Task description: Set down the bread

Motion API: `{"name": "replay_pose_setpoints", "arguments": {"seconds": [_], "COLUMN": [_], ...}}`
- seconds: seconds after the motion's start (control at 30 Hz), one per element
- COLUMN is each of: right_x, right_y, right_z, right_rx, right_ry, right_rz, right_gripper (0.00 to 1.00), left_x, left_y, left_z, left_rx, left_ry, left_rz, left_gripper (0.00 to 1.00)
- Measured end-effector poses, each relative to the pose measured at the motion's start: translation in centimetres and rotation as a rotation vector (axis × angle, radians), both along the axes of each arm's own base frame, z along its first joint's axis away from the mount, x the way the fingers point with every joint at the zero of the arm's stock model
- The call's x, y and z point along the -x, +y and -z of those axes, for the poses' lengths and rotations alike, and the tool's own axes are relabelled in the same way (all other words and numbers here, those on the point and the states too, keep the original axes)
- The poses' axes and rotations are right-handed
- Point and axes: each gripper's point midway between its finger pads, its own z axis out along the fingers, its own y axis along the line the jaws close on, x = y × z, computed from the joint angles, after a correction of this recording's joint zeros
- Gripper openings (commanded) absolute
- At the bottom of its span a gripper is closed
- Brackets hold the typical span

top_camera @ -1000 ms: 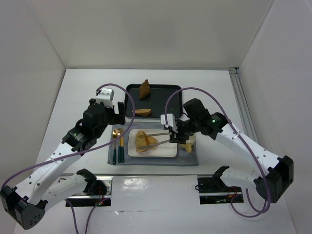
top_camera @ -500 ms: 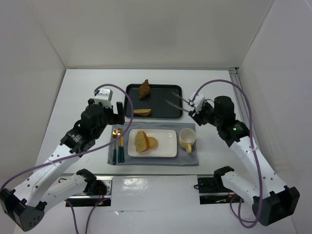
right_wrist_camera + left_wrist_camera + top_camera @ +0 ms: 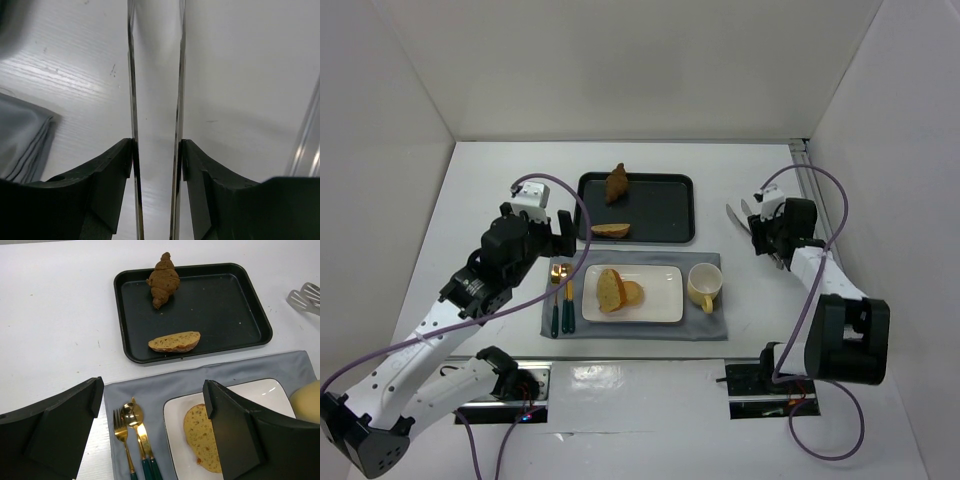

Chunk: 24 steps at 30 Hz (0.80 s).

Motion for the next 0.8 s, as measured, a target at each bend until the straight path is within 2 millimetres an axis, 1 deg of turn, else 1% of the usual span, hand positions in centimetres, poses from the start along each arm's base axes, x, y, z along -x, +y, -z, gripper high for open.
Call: {"name": "replay_pose_setpoints", "arguments": {"seconds": [0.13,0.2,0.27,0.33,0.5,0.53,0.73,0.77,0.8], "right_x": [0.0,0.1,-0.1,-0.2,0.3,0.3,1.0,1.4,1.7], "right_y": [-1.0,-1.3,-1.5,-1.7,-2.2,-2.3,-2.9,-2.9,-2.9], "right_z": [3.2,4.4,5.1,5.7,6.7,6.7,6.5,6.5,6.4], "right_rx": [-0.016,-0.018,-0.018,-0.02,-0.037,-0.043,-0.106,-0.12,-0.132], "right_ry": [0.099,0.143,0.176,0.198,0.266,0.272,0.3,0.31,0.319], "right_rz": [0.046,0.059,0.066,0.071,0.079,0.079,0.087,0.085,0.086], "right_gripper": [0.58,0.59,0.61,0.62,0.71,0.77,0.81,1.0,1.0], "left_x": [0.1,0.1,0.1,0.2,0.2,0.2,0.2,0.2,0.2], "left_y": [-0.2,-0.3,-0.4,-0.5,-0.7,-0.7,-0.7,-0.7,-0.7], "left_z": [0.0,0.0,0.0,0.0,0.0,0.0,0.0,0.0,0.0], "left_rx": [0.004,0.005,0.007,0.009,0.011,0.011,0.011,0.011,0.011], "left_ry": [0.001,0.001,0.002,0.003,0.004,0.005,0.005,0.005,0.005], "left_rz": [0.011,0.016,0.022,0.03,0.037,0.038,0.039,0.039,0.039], "left_gripper": [1.0,1.0,1.0,1.0,1.0,1.0,1.0,1.0,1.0]}}
